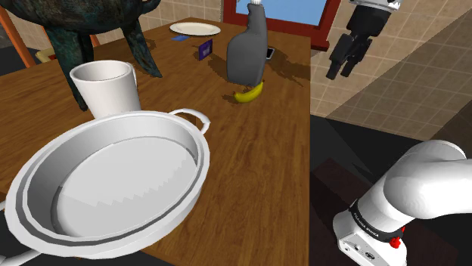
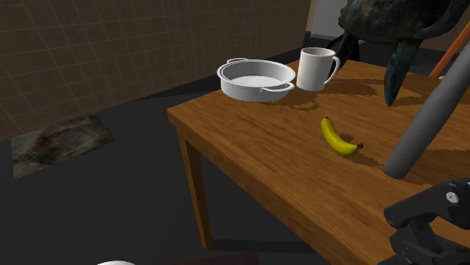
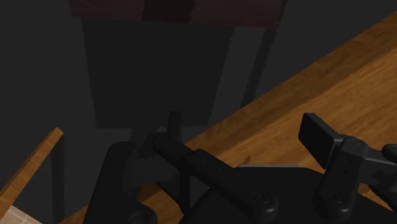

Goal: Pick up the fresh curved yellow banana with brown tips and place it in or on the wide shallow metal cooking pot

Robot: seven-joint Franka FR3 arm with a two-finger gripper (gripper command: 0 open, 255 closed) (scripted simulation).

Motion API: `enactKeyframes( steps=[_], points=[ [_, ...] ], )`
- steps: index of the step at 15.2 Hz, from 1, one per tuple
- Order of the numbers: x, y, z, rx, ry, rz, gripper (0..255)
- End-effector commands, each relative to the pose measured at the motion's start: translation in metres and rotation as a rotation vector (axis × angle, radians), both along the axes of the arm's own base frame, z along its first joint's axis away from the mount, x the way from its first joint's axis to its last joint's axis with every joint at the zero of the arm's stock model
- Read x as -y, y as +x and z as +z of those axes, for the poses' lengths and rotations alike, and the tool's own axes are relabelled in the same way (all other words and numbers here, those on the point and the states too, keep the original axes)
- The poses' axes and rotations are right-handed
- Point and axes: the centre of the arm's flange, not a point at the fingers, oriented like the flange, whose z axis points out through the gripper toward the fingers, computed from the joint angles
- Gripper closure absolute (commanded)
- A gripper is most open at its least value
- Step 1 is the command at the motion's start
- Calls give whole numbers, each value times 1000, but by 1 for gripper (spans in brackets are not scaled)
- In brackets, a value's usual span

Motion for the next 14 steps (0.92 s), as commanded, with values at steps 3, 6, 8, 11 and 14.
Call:
enactKeyframes(
  steps=[3,6,8,11,14],
  points=[
    [-25,-11,2,-14,-5,-142,0],
    [-66,-20,5,-35,-14,-355,0],
    [-94,-21,6,-49,-19,-498,0],
    [-135,-16,8,-69,-27,-711,0],
    [-174,-1,10,-90,-36,-924,0]
  ],
)
